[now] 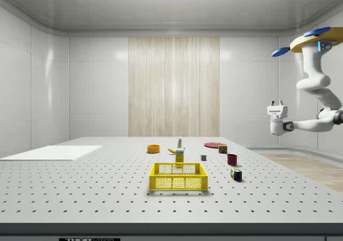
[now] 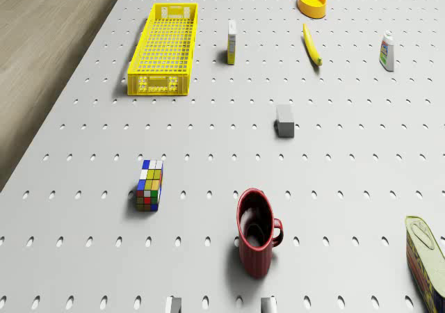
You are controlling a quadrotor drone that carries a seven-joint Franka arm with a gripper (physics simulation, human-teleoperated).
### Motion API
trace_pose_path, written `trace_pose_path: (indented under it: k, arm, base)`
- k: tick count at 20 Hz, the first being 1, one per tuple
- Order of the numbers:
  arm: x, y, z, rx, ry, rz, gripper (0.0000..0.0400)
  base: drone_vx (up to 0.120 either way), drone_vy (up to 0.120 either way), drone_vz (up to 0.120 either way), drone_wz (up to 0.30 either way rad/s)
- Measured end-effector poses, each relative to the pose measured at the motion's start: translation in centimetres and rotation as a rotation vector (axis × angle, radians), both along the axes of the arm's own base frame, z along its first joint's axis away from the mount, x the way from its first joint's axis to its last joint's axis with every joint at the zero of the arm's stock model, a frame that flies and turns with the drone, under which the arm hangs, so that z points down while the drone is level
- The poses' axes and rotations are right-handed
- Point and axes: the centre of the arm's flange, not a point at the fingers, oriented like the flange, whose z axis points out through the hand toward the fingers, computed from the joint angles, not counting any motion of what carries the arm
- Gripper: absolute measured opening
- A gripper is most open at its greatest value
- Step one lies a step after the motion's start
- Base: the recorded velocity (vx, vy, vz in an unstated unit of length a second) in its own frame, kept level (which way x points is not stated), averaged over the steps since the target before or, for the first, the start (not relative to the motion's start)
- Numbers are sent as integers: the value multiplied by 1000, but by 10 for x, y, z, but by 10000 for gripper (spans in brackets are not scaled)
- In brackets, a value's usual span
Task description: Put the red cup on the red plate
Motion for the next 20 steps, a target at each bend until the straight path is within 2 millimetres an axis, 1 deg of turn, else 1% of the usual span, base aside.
trace_pose_path:
  k: [3,7,9,10,15,18,20]
  arm:
    - [-3,0,23,0,-2,0,400]
    - [-3,0,50,0,-6,0,400]
    - [-3,0,61,0,-7,0,400]
    - [-2,0,66,0,-8,0,400]
    - [-1,0,83,0,-12,0,400]
    - [-1,0,88,0,-14,0,400]
    - [0,0,90,0,-16,0,400]
  base:
    - [0,-13,0,0]
    - [0,-120,0,0]
    - [120,-120,0,0]
    - [120,0,0,0]
    - [120,0,0,0]
    - [120,-120,0,0]
    - [40,0,0,0]
